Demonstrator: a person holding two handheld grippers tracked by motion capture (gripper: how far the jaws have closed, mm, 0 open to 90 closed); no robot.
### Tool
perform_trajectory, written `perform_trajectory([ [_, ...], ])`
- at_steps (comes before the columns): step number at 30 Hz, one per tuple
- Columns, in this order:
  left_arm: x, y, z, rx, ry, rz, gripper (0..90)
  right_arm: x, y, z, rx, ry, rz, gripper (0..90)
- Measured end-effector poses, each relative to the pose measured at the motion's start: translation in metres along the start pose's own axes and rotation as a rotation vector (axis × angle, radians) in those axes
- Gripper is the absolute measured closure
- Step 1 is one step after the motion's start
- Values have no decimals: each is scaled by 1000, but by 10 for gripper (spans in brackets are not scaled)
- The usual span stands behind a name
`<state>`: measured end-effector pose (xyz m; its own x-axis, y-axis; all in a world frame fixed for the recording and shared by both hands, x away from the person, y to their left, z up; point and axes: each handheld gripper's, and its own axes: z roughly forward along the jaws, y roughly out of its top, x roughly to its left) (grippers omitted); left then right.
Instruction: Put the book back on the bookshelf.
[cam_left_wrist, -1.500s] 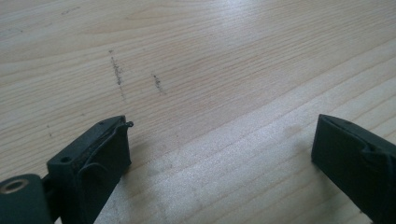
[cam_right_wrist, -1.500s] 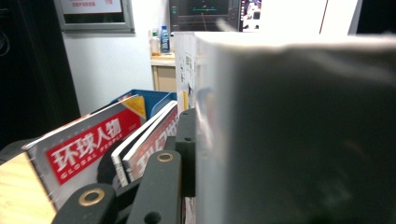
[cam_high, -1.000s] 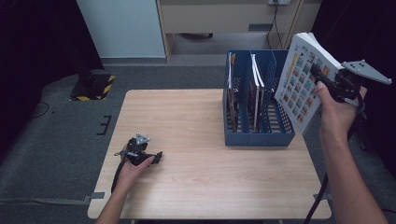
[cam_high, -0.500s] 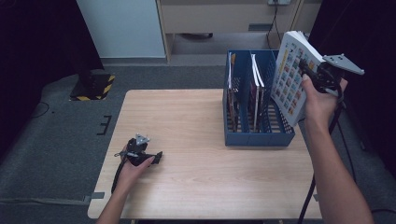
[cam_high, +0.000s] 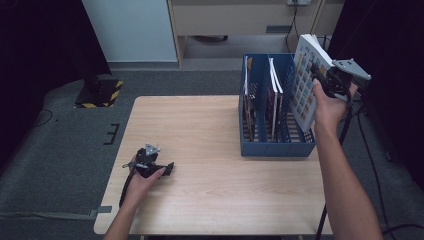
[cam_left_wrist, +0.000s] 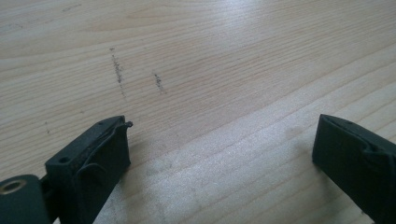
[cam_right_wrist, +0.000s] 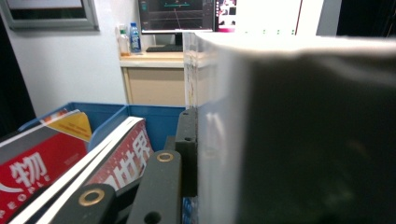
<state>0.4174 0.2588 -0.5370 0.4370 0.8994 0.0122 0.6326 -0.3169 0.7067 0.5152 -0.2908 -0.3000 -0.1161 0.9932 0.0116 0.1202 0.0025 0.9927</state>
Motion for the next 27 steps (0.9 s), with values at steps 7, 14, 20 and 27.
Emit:
perform_trajectory([
  [7, 0, 0, 0, 0, 0, -1, 31, -1, -13, 9, 7, 0, 12, 738],
  [14, 0, 0, 0, 0, 1, -1, 30, 0, -27, 13, 11, 3, 23, 738],
  [20, 0, 0, 0, 0, 4, -2, 30, 0, -37, 15, 21, 1, 22, 738],
  [27, -1, 0, -1, 0, 8, -4, 30, 2, -49, 16, 15, 3, 27, 738],
])
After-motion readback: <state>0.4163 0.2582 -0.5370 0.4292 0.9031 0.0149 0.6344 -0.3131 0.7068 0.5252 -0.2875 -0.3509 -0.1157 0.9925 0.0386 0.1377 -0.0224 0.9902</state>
